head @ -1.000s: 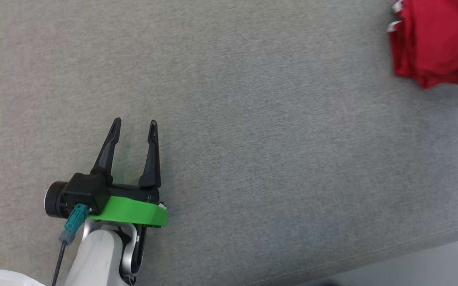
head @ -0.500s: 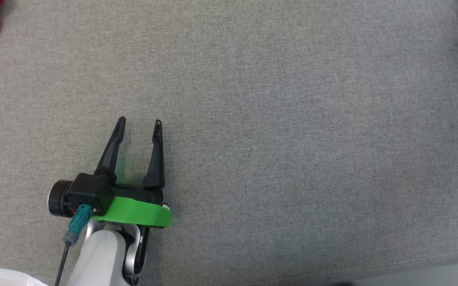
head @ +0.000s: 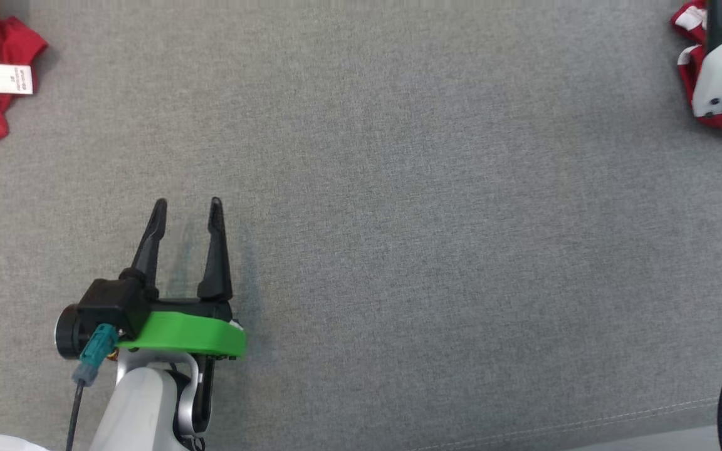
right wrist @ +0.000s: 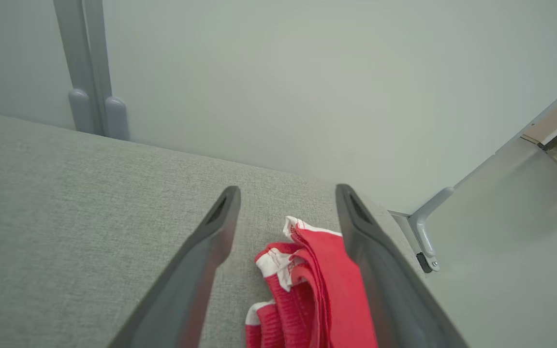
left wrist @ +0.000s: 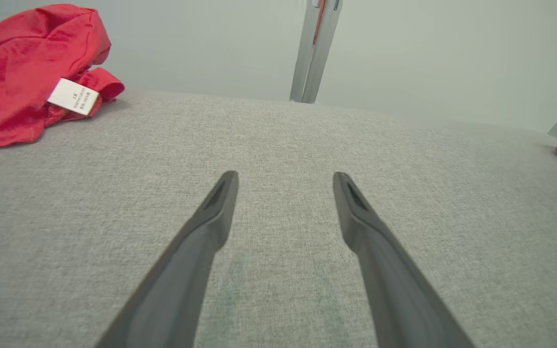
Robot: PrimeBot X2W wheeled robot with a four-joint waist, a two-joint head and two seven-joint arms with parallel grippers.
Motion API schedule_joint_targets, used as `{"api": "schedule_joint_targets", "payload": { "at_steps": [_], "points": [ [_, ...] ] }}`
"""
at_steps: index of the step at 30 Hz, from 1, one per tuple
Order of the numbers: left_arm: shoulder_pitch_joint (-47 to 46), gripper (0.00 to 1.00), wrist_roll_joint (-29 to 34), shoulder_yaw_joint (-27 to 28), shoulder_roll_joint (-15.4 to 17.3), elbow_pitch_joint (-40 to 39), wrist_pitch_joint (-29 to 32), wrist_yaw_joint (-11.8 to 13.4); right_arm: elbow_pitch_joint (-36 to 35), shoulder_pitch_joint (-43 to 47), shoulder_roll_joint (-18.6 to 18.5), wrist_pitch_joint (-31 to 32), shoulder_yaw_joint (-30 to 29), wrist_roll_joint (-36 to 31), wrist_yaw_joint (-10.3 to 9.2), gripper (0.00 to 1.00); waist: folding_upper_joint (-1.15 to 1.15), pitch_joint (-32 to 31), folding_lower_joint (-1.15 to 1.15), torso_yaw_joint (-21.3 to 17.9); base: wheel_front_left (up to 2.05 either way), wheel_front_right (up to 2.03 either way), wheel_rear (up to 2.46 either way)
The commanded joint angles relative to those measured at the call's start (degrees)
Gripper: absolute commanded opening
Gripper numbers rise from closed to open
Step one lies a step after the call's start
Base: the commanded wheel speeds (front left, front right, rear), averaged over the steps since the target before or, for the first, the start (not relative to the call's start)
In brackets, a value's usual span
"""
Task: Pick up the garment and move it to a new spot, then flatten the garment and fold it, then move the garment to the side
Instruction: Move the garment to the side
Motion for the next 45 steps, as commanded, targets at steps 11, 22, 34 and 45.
{"api": "schedule_joint_targets", "payload": {
  "at_steps": [11, 22, 34, 45],
  "points": [
    [2.8, 1.00, -2.5, 7.8, -0.9, 6.4, 0.0, 1.8, -7.4, 13.4, 11.4, -0.5, 2.7, 6.1, -0.11, 1.00, 0.00, -15.9, 0.00, -0.3, 0.00, 0.00, 0.00],
    [10.9, 1.00, -1.3, 10.0, -1.6, 6.9, 0.0, 0.8, -23.7, 33.5, 16.6, -0.5, 4.3, 13.1, -0.11, 1.00, 0.00, -23.4, 0.00, 1.1, 0.00, 0.00, 0.00],
    [16.8, 1.00, -1.9, 6.6, -1.7, 1.9, 0.0, 2.2, -43.6, 54.9, 17.5, -0.5, 0.8, 16.3, -0.10, 1.00, 0.00, -24.8, 0.00, 2.6, 0.00, 0.00, 0.00],
    [16.4, 1.00, -2.2, 5.1, -1.7, 2.8, 0.0, 2.4, -46.1, 60.3, 17.5, -0.5, 4.2, 19.4, -0.10, 1.00, 0.00, -24.7, 0.00, 2.3, 0.00, 0.00, 0.00]
  ]
}}
